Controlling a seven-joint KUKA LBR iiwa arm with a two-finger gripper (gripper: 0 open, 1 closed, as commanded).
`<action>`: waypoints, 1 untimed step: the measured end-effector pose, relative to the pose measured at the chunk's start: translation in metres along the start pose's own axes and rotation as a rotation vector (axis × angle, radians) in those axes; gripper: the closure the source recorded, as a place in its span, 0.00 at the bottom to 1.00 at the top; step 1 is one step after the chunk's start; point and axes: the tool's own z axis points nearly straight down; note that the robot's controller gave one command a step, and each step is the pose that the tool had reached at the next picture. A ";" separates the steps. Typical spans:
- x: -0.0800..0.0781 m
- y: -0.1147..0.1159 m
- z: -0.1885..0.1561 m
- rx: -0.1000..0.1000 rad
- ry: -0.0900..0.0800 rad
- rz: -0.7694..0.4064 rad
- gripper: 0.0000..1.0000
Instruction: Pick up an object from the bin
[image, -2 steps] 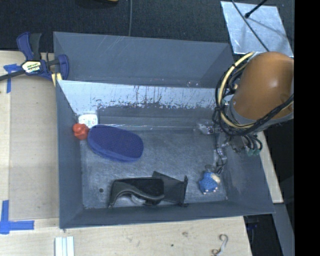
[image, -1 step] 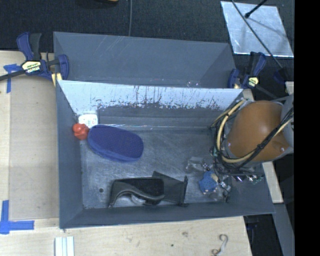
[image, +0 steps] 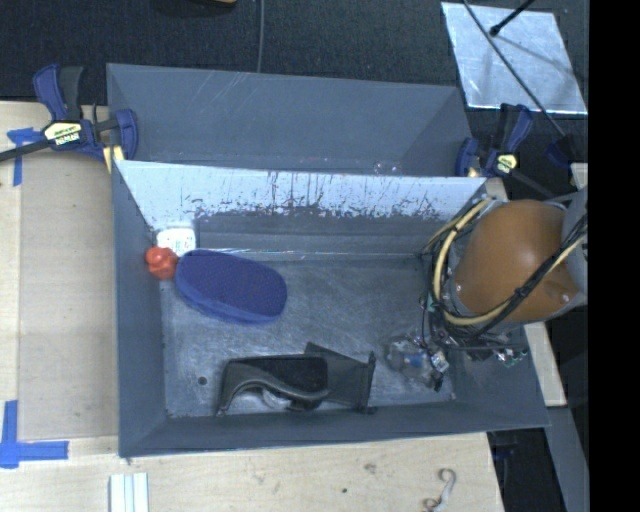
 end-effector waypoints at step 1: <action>0.011 0.003 -0.035 0.004 -0.004 -0.033 1.00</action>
Offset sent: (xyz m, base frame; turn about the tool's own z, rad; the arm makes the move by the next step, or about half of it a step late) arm -0.0117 -0.0036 0.0337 -0.0351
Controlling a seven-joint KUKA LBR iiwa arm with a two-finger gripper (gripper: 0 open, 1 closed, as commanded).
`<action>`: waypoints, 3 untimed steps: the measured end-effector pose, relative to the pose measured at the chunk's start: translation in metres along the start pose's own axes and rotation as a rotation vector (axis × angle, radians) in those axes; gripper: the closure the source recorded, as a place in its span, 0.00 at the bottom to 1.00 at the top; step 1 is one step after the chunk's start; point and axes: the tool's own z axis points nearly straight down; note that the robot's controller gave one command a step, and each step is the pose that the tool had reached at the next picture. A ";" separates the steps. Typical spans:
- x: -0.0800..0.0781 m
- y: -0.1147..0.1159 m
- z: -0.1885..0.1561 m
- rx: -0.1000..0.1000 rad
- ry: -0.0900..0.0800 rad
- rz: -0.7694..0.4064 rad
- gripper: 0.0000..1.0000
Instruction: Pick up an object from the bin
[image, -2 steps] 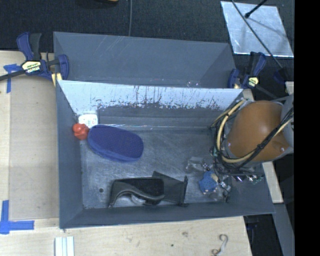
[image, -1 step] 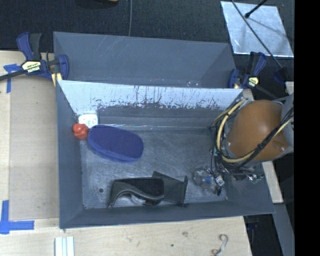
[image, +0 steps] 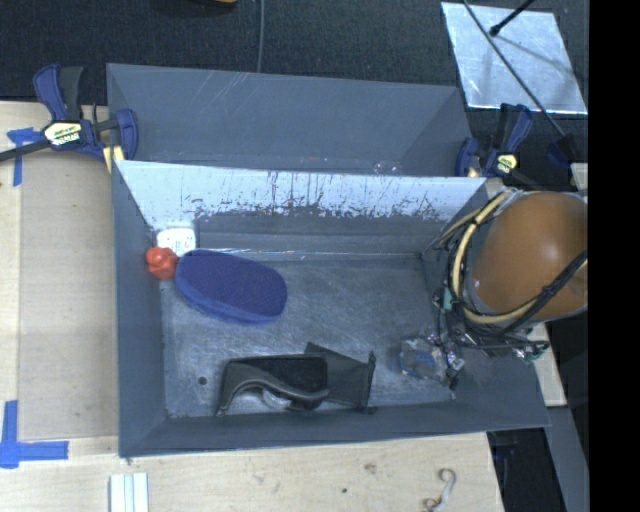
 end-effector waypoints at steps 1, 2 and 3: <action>0.000 0.001 0.002 -0.002 0.002 -0.001 0.00; -0.020 -0.042 0.054 -0.003 0.002 -0.154 0.00; -0.020 -0.042 0.053 -0.002 0.001 -0.153 1.00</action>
Offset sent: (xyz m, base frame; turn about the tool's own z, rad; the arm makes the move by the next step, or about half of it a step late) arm 0.0000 0.0000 0.0000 0.0000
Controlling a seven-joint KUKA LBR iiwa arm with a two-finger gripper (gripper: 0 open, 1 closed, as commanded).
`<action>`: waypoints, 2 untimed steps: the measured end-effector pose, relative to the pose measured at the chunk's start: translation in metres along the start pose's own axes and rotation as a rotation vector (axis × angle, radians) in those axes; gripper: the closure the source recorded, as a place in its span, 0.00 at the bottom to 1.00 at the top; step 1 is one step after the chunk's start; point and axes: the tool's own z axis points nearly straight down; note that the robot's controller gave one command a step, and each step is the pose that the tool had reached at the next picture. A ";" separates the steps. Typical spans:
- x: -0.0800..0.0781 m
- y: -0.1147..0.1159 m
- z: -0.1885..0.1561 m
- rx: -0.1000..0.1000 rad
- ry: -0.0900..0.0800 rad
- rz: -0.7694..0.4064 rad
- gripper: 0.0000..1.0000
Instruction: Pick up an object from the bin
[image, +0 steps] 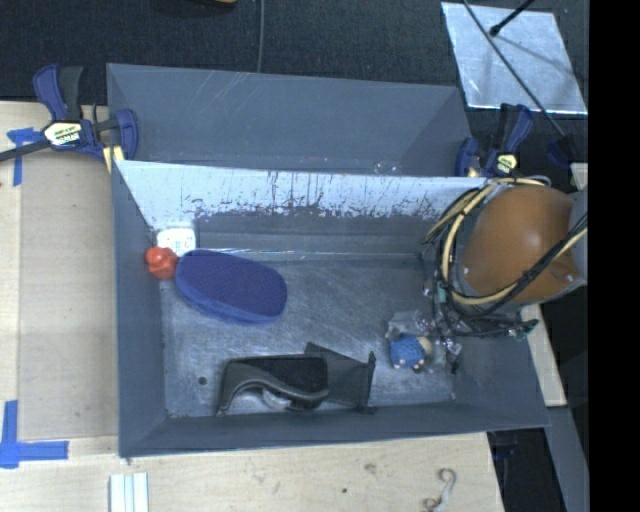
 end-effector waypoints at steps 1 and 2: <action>-0.026 0.013 -0.123 0.003 -0.002 -0.433 1.00; -0.050 0.031 -0.187 0.005 -0.004 -0.369 1.00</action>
Offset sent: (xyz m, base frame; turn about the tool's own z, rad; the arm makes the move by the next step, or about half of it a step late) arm 0.0064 0.0265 0.1201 -0.4326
